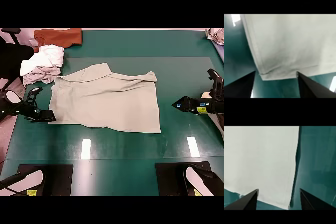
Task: Fold the shirts.
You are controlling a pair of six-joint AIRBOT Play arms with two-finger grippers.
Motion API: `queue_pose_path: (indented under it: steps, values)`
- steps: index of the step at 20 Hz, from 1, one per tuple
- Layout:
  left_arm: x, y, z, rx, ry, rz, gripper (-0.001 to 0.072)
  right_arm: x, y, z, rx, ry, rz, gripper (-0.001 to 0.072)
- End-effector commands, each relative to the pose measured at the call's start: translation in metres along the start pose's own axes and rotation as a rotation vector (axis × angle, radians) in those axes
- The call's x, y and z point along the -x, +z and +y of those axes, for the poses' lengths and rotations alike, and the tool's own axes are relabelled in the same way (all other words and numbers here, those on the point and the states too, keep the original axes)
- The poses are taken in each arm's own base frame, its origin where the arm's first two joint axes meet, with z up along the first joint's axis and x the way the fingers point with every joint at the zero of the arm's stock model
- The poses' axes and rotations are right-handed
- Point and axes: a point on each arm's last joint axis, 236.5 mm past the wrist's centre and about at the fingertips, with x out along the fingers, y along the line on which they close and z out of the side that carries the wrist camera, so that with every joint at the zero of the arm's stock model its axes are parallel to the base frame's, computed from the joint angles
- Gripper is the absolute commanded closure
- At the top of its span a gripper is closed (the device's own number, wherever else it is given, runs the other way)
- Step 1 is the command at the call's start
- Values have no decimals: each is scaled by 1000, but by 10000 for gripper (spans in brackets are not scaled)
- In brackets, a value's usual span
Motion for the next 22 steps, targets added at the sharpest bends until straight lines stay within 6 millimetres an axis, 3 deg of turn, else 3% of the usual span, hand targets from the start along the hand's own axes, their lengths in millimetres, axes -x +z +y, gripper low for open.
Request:
queue_pose_path:
  steps: [1, 6, 9, 12, 17, 19, 22]
  values:
    - [4, -4, 8, 6, 37, 18, 95, 0, -2, 0, -3, 3, 6, 124]
    - [5, 15, 13, 22, 58, -66, 95, 0, -5, 1, -3, 6, 18, 124]
    - [4, 22, 3, 45, 11, -94, 96, 0, -5, 1, -3, 6, 18, 123]
    - [0, 16, 3, 43, 13, -78, 96, 0, -5, 1, -4, 7, 19, 123]
    - [-28, -15, 2, 66, -11, 39, 127, 0, -7, 2, -4, 9, 26, 124]
    - [-25, -12, -3, 81, -31, 24, 487, 0, -7, 2, -3, 8, 26, 124]
    - [-16, -8, -15, 97, -75, 6, 494, 0, -7, 2, -3, 8, 26, 125]
